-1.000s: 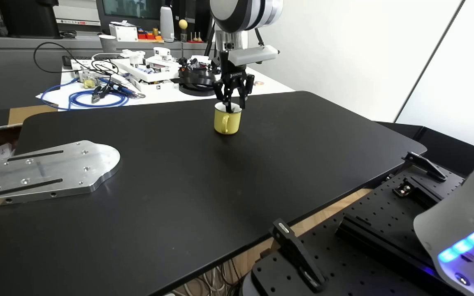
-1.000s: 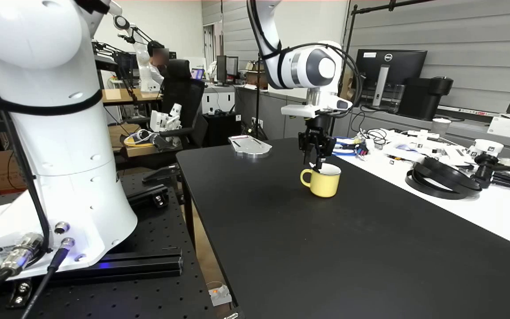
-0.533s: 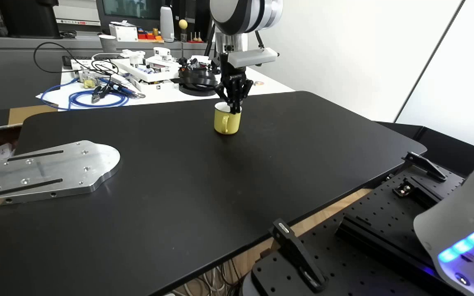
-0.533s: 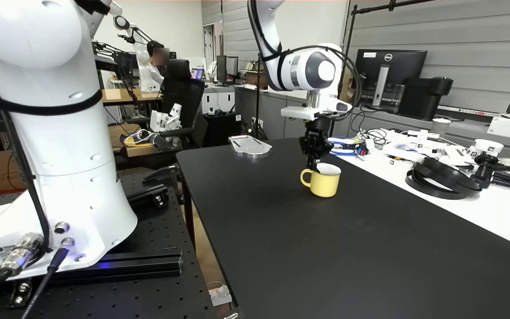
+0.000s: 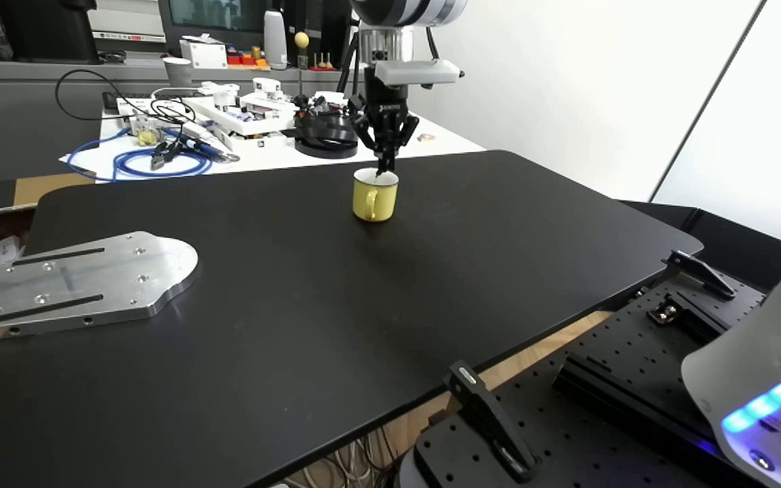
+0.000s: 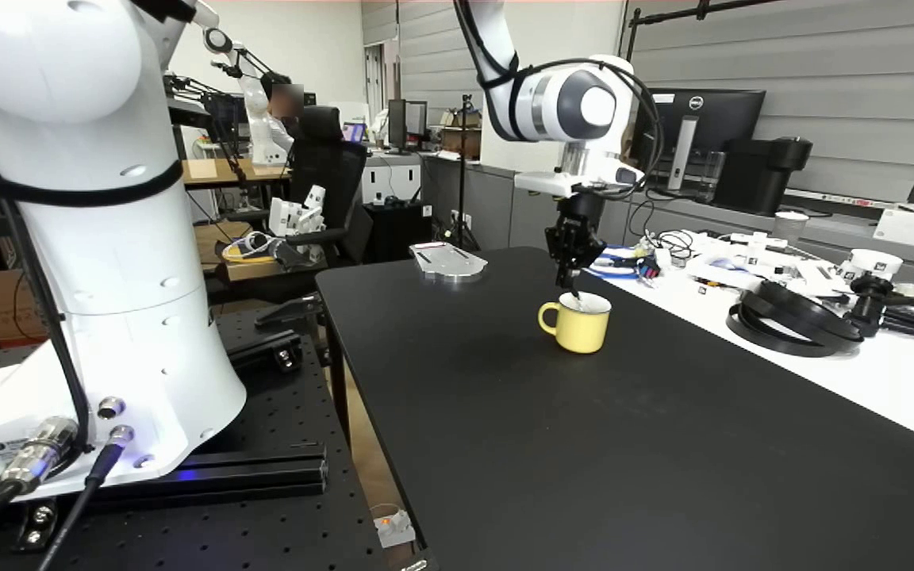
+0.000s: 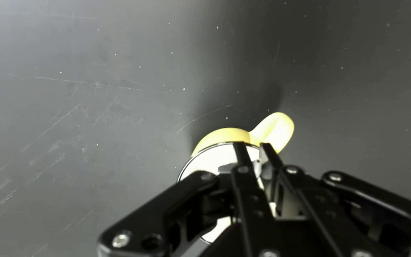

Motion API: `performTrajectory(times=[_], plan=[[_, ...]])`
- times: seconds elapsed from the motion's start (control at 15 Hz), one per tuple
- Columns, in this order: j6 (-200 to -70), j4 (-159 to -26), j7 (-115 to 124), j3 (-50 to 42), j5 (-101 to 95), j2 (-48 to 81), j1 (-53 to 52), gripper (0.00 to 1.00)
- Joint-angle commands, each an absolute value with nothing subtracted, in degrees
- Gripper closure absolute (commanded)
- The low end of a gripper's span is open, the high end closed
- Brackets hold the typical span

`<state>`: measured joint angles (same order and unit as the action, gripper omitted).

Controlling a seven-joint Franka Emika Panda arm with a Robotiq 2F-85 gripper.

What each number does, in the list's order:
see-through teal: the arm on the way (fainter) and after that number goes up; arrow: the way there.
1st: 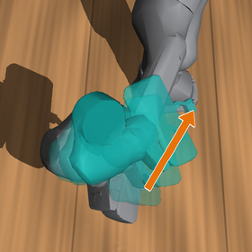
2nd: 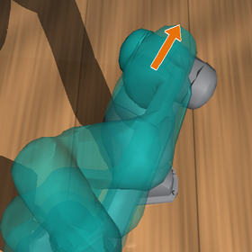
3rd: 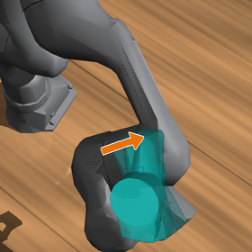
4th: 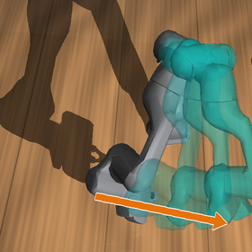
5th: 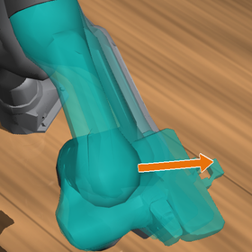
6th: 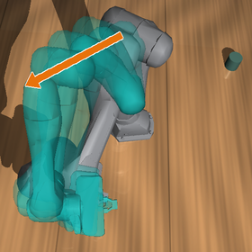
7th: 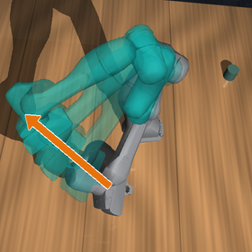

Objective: Remove the pen from the yellow mug cup and put it on the table

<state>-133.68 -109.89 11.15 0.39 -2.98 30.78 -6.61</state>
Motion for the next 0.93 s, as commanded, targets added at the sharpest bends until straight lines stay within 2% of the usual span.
performTrajectory(times=[0.0,0.47,0.87], plan=[[-126.54,-106.58,8.06,1.64,1.1,27.76,-4.31,0.97],[-115.89,-100.52,4.13,2.59,4.78,22.8,-3.24,0.97],[-117.97,-102.6,-1.84,5.82,0.57,22.05,-7.12,0.97]])
